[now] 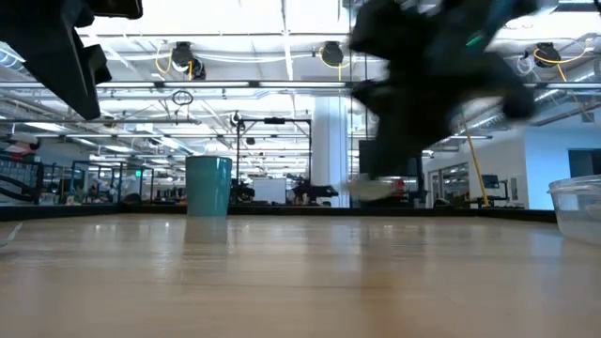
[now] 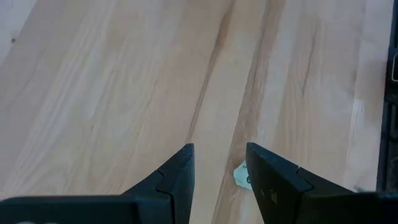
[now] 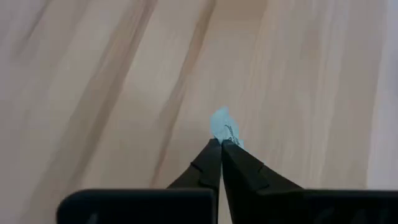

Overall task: Pick and place Stevia / Truvia into bins
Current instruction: Put the stevia packet into the transparent container

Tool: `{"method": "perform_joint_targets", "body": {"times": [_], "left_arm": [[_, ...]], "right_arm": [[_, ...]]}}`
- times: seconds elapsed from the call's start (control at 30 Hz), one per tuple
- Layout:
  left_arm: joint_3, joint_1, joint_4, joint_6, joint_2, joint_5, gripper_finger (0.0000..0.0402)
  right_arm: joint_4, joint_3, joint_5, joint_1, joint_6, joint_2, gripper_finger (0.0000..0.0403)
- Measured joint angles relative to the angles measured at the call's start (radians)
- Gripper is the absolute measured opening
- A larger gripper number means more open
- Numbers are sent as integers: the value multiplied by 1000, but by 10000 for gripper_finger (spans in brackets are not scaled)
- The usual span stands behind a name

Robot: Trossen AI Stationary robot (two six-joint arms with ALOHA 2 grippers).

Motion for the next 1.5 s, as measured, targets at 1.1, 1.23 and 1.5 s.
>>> {"method": "perform_joint_targets", "body": {"times": [1.1,1.23,1.5], "left_arm": [[0,106,7,216,0,-75,150],[0,105,11,166,0,-25,150],[-3,47,34,37,66,107,149]], "right_arm": [[-613,-148,79,305,714,-359,120],[-475,-132,214,304,567,-413,119],[-196,-132,344,304,263,-446,120]]}}
